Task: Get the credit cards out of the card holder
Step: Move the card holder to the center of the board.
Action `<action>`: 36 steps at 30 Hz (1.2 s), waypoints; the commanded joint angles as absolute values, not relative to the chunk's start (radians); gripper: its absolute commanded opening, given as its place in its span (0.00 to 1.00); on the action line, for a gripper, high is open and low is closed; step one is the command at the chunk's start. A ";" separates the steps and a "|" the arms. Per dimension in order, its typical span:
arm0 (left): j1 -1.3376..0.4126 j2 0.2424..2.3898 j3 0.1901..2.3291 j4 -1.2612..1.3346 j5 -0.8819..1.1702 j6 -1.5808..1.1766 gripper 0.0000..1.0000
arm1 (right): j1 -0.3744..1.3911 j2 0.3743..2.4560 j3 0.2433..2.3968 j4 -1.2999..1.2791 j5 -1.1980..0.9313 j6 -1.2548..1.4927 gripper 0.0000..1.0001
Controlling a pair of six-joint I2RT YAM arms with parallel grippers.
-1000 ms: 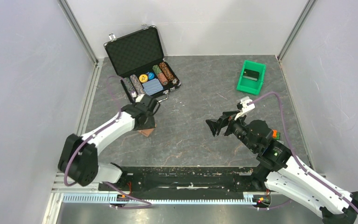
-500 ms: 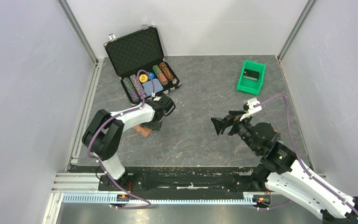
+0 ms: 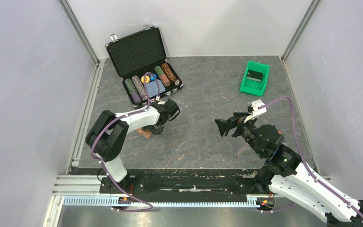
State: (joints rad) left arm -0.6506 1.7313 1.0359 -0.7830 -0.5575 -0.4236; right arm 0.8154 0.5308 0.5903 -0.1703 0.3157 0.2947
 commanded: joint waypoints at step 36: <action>-0.709 1.328 0.934 -0.267 0.519 -0.790 0.02 | 0.818 0.507 0.580 -0.189 0.373 0.333 0.95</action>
